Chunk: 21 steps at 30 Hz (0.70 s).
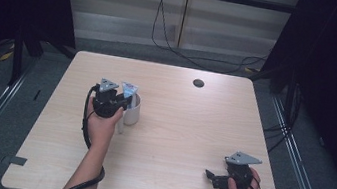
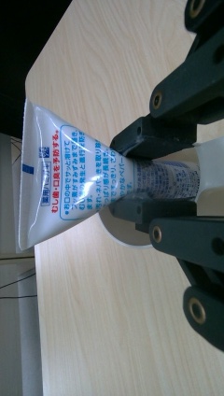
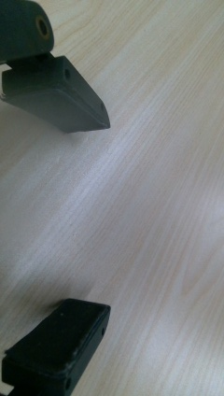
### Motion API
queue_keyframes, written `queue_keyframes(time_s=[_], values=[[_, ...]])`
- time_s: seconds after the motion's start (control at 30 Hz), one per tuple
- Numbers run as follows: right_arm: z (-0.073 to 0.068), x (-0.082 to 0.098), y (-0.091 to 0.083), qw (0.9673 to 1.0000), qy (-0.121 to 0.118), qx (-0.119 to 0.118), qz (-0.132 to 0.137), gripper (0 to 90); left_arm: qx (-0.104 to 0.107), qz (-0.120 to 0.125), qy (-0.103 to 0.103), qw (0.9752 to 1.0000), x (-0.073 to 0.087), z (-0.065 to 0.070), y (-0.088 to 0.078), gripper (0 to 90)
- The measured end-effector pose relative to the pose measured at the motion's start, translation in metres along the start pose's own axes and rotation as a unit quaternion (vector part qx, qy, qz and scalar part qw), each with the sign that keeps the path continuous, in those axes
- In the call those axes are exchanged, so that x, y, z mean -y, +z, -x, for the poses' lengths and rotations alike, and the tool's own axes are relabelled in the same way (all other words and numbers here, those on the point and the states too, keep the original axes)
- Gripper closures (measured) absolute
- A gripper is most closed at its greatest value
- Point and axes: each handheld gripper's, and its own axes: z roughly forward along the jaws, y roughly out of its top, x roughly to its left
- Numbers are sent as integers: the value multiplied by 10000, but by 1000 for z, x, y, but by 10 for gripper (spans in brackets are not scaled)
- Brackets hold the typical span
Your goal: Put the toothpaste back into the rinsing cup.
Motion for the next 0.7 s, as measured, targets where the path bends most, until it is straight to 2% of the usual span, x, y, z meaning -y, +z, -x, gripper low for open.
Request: queue_keyframes(time_s=[0.7], values=[[0,0,0,10000,-2,-1,0,92,14,-30,-24,10000,7,1,2,695]])
